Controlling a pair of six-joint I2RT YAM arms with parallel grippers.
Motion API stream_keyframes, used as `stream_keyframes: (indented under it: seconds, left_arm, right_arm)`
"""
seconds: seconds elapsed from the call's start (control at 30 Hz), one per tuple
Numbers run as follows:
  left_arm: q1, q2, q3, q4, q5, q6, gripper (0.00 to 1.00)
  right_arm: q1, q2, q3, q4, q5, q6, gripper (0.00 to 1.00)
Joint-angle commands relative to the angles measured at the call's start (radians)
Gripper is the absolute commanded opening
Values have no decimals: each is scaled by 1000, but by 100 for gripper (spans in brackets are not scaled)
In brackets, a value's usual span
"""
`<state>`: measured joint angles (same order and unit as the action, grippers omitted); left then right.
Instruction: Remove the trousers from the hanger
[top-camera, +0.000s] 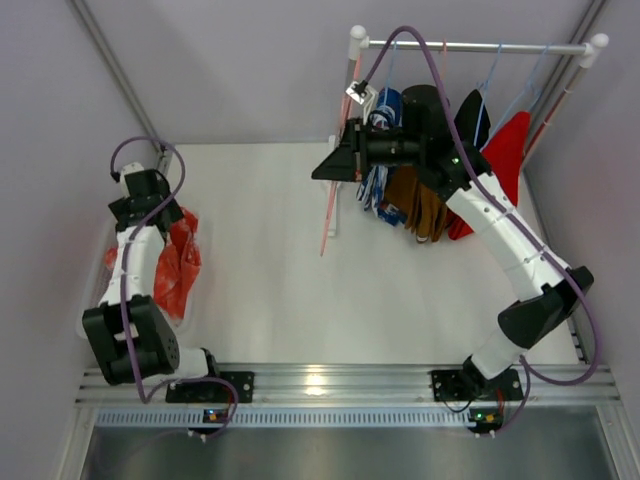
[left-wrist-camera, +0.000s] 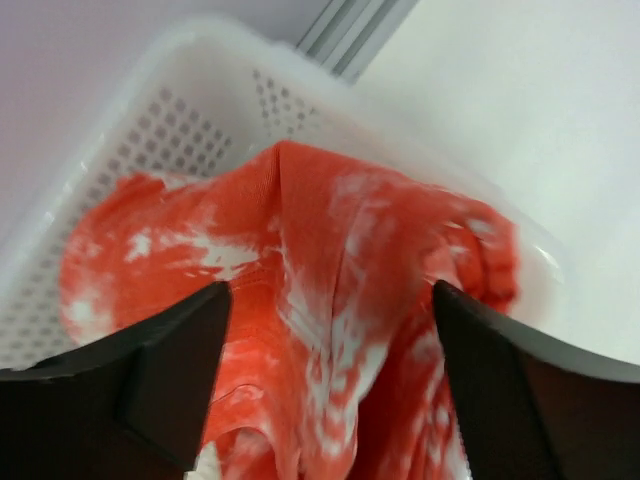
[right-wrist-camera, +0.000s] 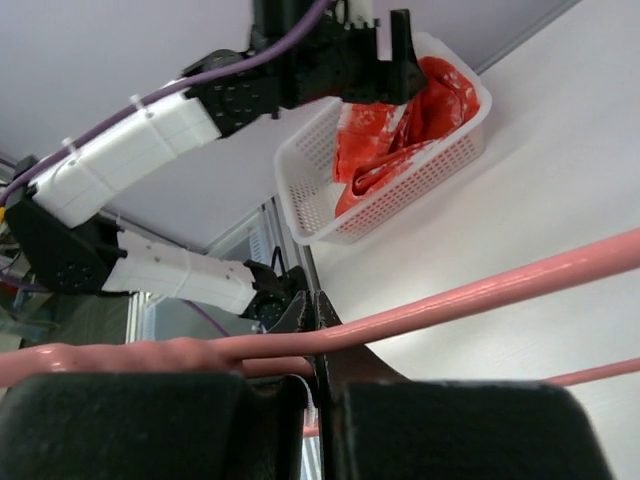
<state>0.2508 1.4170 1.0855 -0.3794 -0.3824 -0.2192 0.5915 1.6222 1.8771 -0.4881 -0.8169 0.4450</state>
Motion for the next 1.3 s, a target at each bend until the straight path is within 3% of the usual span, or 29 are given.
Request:
stream_keyframes:
  seconds: [0.0, 0.1, 0.13, 0.23, 0.27, 0.37, 0.5, 0.7, 0.97, 1.27]
  left_arm:
    - [4, -191, 103, -50, 173, 72, 92]
    - [4, -312, 181, -102, 359, 163, 99]
    - [4, -354, 209, -146, 534, 187, 98]
    - [2, -392, 327, -243, 864, 242, 97]
    - [2, -401, 350, -294, 1087, 248, 97]
    - [-36, -425, 398, -322, 1284, 190, 98]
    - [-241, -369, 496, -406, 1280, 185, 96]
    - [-487, -323, 458, -316, 1209, 115, 90]
    - [-646, -253, 442, -182, 1047, -3, 81]
    - [-751, -184, 445, -181, 964, -12, 70]
  right_arm:
    - [-15, -67, -18, -12, 27, -34, 0]
    - [-18, -81, -27, -14, 58, -34, 0]
    - [-19, -85, -29, -10, 67, -32, 0]
    - [-24, -102, -41, 16, 120, -6, 0]
    - [-25, -105, -42, 29, 160, 7, 0]
    - [-25, -101, -47, 39, 223, 23, 0]
    - [-24, -84, -55, 61, 234, 58, 0]
    - [-24, -53, -55, 140, 205, 142, 0]
    - [-4, -27, -59, 213, 179, 224, 0]
    - [8, 1, -44, 255, 168, 284, 0]
